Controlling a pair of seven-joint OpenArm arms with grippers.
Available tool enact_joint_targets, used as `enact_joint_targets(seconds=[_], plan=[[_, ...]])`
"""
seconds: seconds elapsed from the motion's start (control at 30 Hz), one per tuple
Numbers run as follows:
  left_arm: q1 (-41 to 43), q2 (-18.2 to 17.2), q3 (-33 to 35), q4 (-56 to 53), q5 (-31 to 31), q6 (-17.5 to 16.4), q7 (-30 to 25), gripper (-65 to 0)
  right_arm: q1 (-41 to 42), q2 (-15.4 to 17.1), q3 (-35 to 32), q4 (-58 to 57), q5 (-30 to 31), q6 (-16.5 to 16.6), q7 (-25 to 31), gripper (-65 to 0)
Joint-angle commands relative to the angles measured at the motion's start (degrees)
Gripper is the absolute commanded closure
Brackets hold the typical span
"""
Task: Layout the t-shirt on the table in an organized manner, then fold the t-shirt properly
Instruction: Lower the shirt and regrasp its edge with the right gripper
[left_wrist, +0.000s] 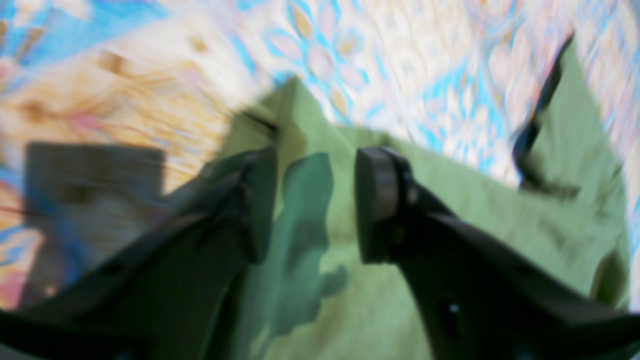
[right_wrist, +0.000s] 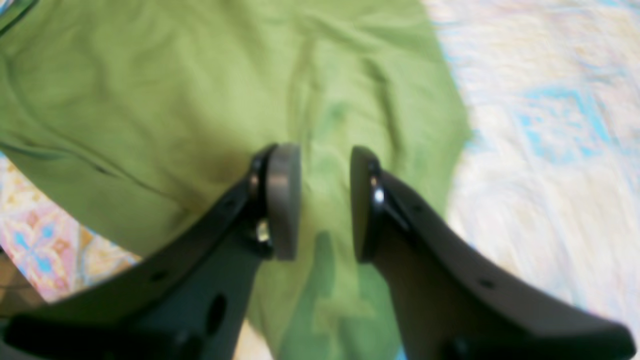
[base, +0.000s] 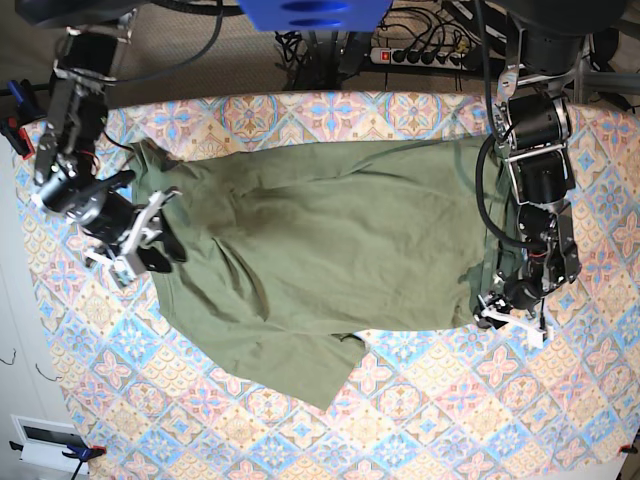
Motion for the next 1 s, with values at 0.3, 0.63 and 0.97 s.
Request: enact_joint_targets(seconds=[0.3, 0.63, 0.97], plan=[[0.0, -0.4, -0.7, 0.7, -0.7, -0.2, -1.0, -43.8, 12.1, -6.9, -5.5, -15.1, -11.2, -0.1, 1.8, -23.7], [0.1, 0.9, -0.7, 1.0, -0.6, -0.7, 2.1, -42.3, 17.6, -9.8, -5.9, -37.0, -13.7, -0.1, 9.0, -23.4], [1.4, 0.5, -0.9, 8.4, -1.1, -0.8, 4.3, 0.0, 20.8, -10.1, -15.7, -54.9, -13.7, -0.1, 15.4, -19.7]])
